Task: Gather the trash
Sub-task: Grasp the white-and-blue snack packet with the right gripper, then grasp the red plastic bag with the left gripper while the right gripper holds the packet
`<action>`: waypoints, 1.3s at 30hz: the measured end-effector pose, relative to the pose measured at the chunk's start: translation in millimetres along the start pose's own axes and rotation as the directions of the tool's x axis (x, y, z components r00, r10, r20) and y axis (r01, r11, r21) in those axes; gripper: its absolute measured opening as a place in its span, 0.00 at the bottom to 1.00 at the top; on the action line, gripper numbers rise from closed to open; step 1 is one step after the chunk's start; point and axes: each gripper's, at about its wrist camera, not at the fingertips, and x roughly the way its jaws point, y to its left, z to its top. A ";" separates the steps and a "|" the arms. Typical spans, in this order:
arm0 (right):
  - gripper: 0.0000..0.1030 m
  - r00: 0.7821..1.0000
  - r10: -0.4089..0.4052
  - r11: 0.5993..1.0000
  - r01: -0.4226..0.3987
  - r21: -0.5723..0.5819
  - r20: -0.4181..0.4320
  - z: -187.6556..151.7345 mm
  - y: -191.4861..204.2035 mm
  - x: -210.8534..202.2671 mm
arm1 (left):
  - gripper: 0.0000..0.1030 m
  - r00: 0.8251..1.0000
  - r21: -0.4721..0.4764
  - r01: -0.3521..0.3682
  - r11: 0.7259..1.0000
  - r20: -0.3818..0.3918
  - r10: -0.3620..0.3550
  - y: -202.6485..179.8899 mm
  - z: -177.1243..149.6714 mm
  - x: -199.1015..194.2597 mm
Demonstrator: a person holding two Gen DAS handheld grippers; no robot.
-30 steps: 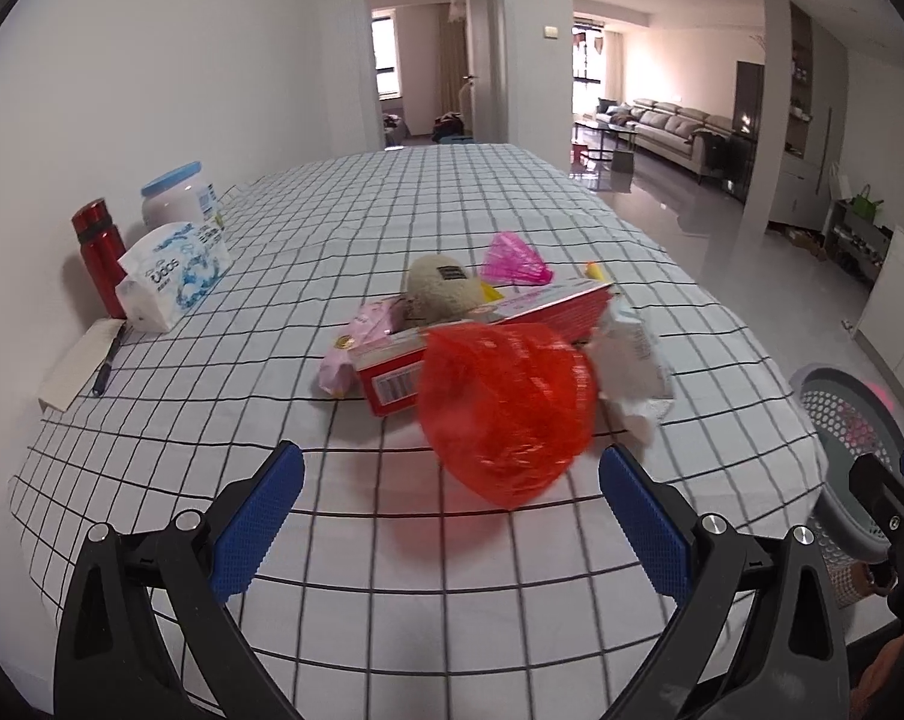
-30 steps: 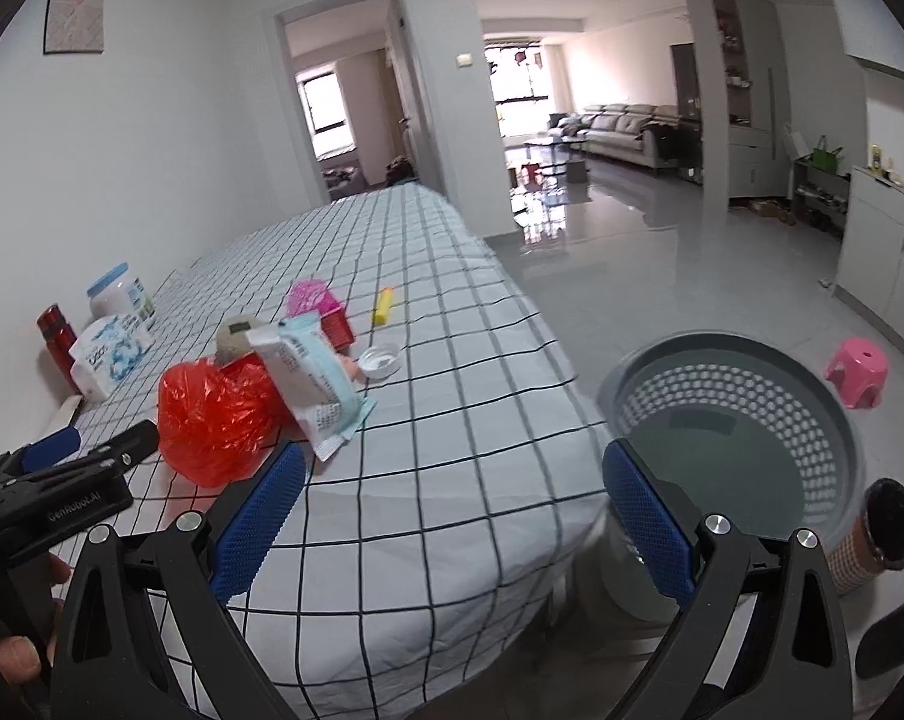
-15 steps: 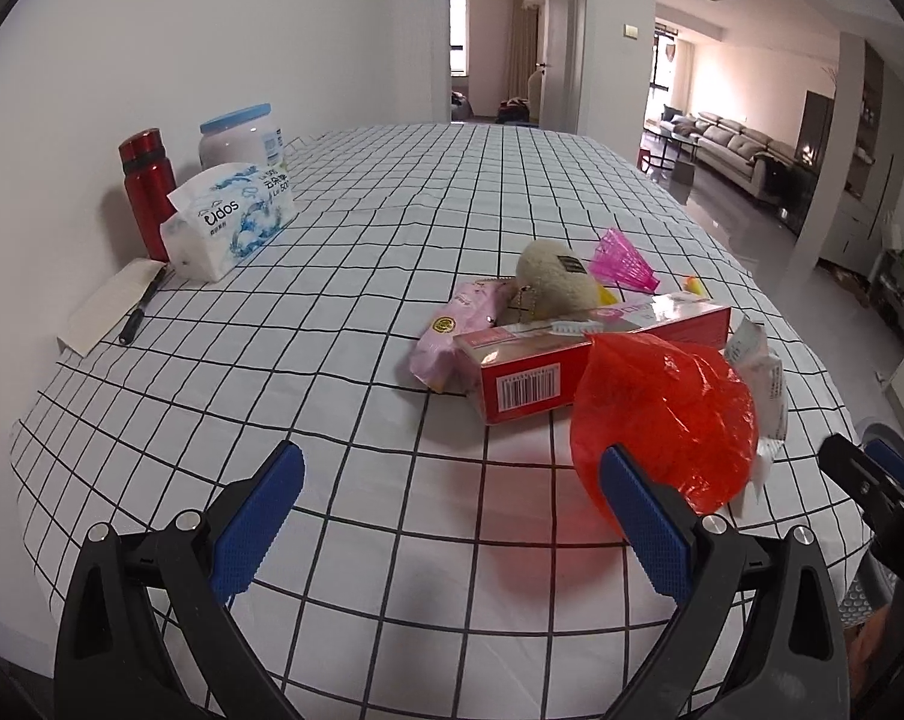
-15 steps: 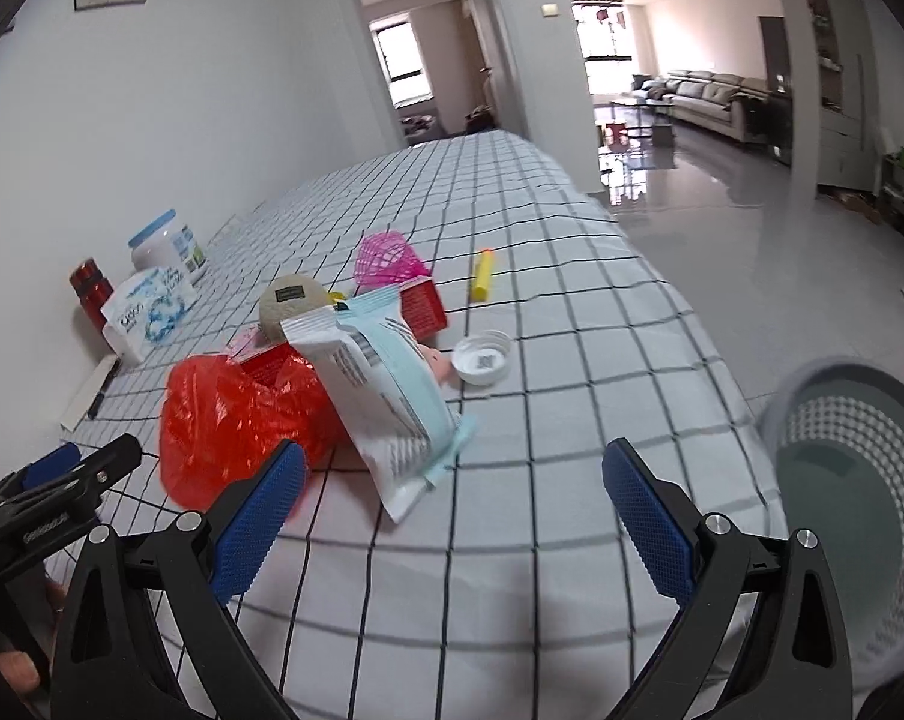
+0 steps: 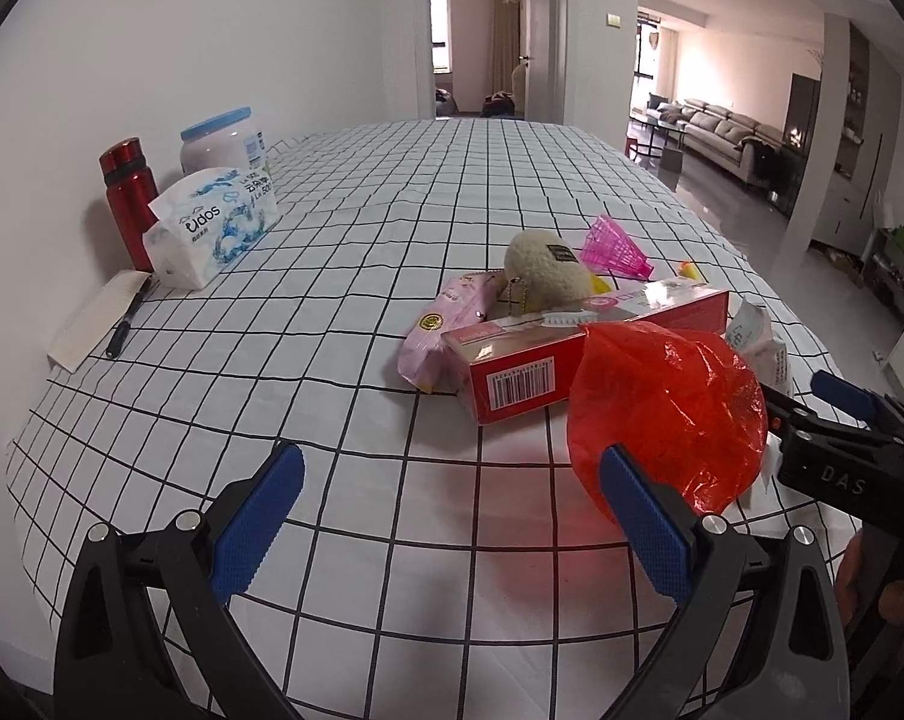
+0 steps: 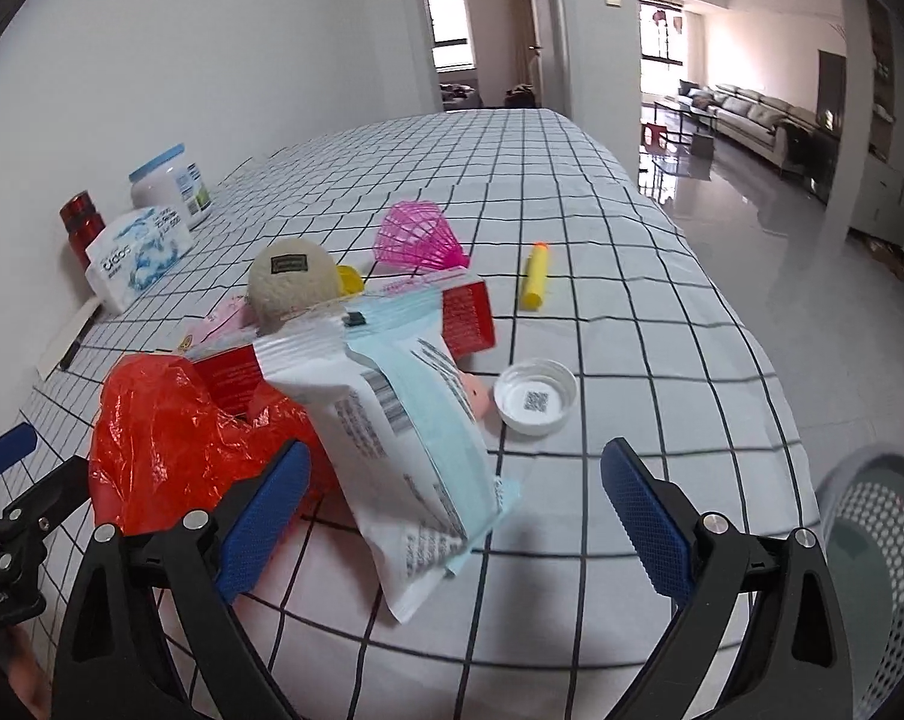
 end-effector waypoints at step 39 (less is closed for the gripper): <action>0.29 0.997 -0.016 0.971 -0.001 0.239 0.070 -71.3 -72.5 -95.1 | 0.94 0.988 0.093 0.128 0.987 0.071 -0.135 -54.6 -10.6 -58.7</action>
